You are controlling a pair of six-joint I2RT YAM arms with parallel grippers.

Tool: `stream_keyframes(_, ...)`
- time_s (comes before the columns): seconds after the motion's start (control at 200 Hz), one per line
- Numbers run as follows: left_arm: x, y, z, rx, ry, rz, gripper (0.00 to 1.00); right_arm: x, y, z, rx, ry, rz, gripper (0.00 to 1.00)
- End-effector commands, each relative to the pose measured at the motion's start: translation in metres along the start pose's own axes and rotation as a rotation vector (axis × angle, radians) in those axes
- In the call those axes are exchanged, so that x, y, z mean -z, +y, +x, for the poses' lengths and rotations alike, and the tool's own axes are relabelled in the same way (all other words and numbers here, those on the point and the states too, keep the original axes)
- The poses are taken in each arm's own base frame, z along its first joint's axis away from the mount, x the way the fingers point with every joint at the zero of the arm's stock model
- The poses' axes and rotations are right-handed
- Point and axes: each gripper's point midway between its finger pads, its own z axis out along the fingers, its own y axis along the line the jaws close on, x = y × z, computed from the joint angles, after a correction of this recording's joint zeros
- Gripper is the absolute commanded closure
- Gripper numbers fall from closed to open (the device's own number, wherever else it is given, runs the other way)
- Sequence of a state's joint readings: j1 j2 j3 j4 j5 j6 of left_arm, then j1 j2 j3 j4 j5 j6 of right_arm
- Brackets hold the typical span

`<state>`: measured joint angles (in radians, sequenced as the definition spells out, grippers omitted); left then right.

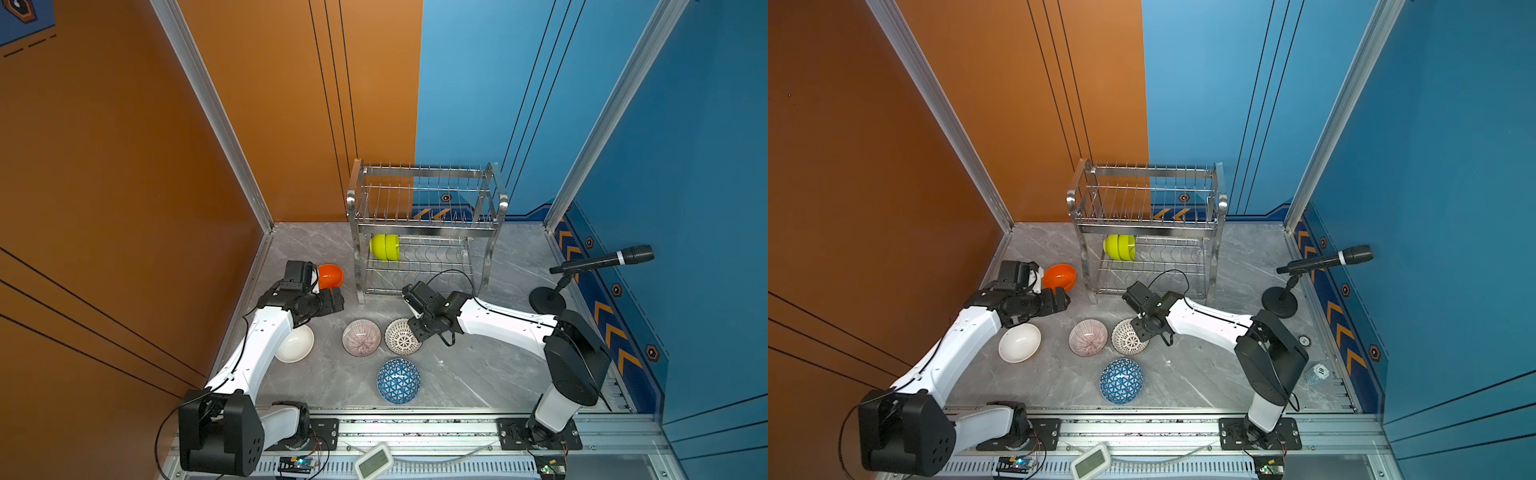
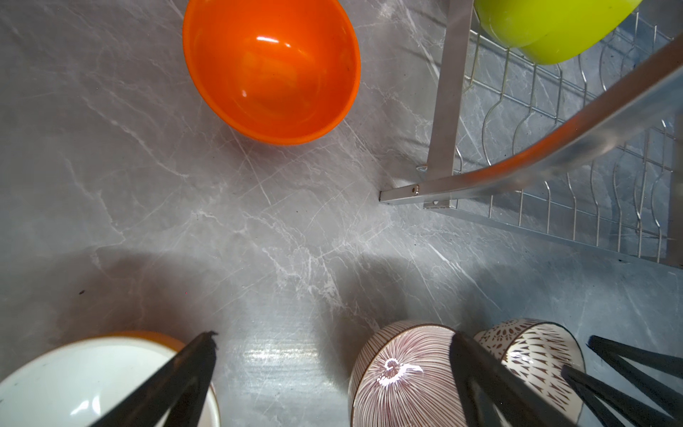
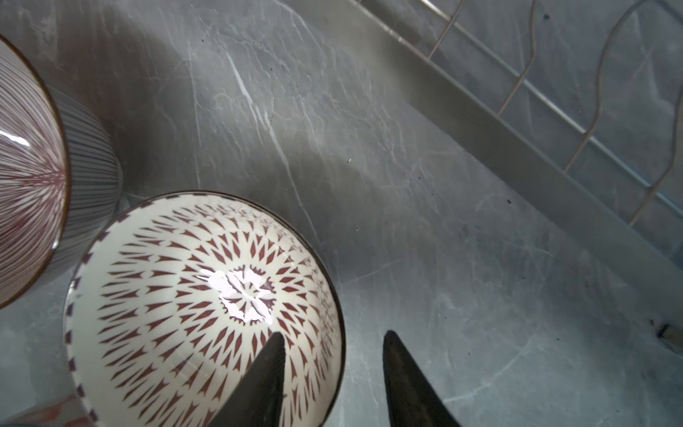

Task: Load bowls into a dish rack
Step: Move the bowl to the center of the table.

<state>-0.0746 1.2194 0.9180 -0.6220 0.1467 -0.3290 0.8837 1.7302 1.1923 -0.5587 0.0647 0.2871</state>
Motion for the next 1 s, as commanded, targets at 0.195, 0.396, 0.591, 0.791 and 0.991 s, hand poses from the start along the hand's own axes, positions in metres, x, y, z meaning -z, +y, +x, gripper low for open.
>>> stream_keyframes(0.195,-0.001,-0.013,0.006,-0.085,0.022,0.045,0.00,-0.010,0.000,0.004,-0.046,0.047,0.043,0.69)
stream_keyframes(0.396,-0.003,-0.025,0.009,-0.127,0.031,0.086,0.01,-0.008,-0.010,0.005,-0.080,0.042,0.072,0.82)
stream_keyframes(0.591,-0.005,-0.033,0.014,-0.165,0.044,0.104,0.02,-0.003,-0.030,0.011,-0.128,0.034,0.108,0.91)
stream_keyframes(0.791,-0.007,-0.043,0.019,-0.196,0.061,0.125,0.02,0.004,-0.059,0.026,-0.197,0.037,0.141,0.93)
stream_keyframes(0.991,-0.007,-0.047,0.022,-0.221,0.063,0.139,0.02,0.013,-0.085,0.043,-0.259,0.039,0.170,0.94)
